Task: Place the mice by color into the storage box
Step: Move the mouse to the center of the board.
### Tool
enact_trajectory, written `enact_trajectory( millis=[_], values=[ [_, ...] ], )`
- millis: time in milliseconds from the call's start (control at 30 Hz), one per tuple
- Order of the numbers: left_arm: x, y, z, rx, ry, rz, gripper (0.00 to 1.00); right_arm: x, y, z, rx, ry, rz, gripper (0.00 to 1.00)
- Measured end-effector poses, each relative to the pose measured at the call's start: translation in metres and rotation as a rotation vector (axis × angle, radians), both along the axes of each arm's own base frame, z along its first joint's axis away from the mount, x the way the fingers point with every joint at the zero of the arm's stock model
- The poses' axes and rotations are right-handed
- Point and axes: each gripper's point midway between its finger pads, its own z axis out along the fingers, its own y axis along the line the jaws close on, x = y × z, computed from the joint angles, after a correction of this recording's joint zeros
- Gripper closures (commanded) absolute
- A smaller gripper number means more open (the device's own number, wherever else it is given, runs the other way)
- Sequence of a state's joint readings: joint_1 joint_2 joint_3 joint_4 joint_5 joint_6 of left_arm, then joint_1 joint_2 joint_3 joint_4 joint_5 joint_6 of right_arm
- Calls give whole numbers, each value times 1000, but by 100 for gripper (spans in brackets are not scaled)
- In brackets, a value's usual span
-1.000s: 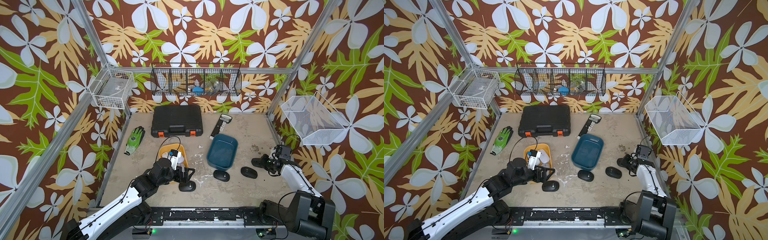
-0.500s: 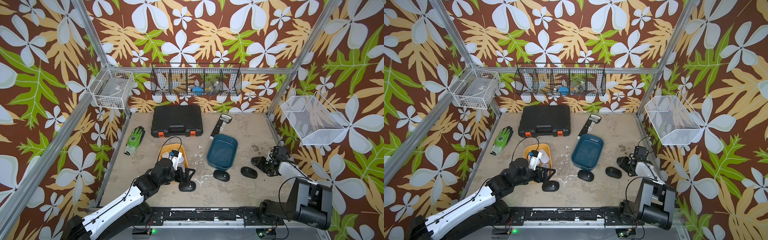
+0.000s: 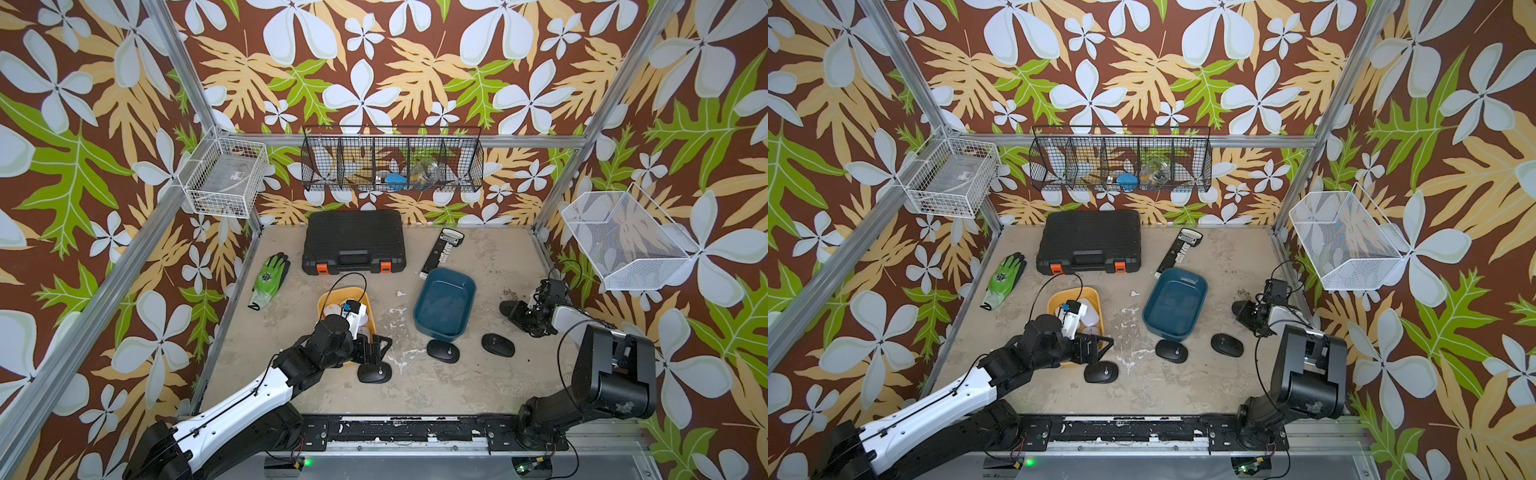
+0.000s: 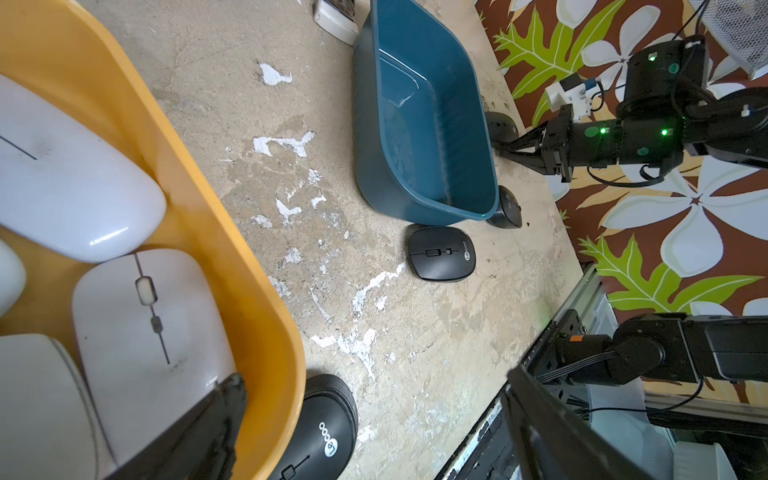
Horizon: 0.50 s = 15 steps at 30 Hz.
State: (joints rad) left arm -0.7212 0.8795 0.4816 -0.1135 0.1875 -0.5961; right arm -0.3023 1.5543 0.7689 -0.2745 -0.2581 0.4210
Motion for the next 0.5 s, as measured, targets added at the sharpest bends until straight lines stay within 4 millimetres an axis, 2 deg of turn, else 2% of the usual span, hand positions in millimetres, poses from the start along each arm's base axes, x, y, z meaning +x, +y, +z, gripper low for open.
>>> enact_trajectory(
  millis=[267, 367, 500],
  values=[
    [2, -1, -3, 6, 4, 3, 0, 29, 3, 2, 12, -25, 36, 100],
    [3, -2, -4, 8, 5, 3, 0, 43, 15, 18, 8, -72, 80, 100],
    [3, -1, -3, 5, 3, 3, 0, 51, 25, 56, -14, -174, 115, 100]
  ],
)
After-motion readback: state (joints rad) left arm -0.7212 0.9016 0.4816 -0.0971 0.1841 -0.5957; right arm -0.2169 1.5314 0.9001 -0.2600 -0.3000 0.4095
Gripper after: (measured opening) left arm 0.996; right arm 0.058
